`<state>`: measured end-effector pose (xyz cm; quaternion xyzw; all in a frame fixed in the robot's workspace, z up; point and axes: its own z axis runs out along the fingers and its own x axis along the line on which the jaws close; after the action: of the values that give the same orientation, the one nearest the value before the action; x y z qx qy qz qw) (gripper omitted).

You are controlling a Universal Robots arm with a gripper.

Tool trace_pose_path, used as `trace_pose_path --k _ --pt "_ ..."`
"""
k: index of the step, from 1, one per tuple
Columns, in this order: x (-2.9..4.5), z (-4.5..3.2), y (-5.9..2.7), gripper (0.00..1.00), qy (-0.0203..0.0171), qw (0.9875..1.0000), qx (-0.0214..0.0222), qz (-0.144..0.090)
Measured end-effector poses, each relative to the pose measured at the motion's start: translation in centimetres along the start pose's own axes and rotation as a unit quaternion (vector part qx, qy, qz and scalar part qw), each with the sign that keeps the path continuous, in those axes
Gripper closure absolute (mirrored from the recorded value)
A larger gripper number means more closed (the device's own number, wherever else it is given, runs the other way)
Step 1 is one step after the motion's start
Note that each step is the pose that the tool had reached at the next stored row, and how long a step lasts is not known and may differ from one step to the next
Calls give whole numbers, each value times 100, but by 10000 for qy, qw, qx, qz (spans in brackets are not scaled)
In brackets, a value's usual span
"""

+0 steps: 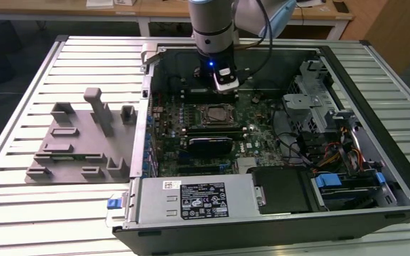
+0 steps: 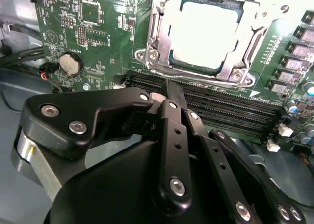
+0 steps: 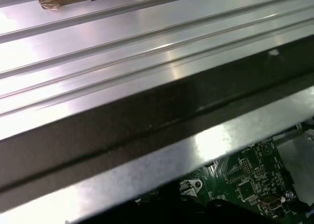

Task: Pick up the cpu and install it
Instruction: 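Install the first cpu locking lever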

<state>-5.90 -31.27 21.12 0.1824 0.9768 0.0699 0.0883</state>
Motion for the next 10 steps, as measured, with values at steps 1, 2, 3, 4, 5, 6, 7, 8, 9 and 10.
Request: trace_pose_path --k 1,2,3,4,5,6,7,8,9,10 --pt "-3 -1 -9 89 0 10000 0 0" --pt "-7 -2 -18 89 0 10000 0 0" --pt "-12 -3 -30 89 0 10000 0 0" --pt "-17 -5 -43 89 0 10000 0 0" --pt "-22 -6 -56 89 0 10000 -1 0" --pt "-26 -7 -67 89 0 10000 0 0" --pt "-33 -9 -84 89 2 10000 1 1" --pt "-35 -8 -90 89 9 10000 4 1" --pt "-37 -7 -95 89 22 10000 10 2" --pt "-39 -6 -100 89 38 10000 18 4"
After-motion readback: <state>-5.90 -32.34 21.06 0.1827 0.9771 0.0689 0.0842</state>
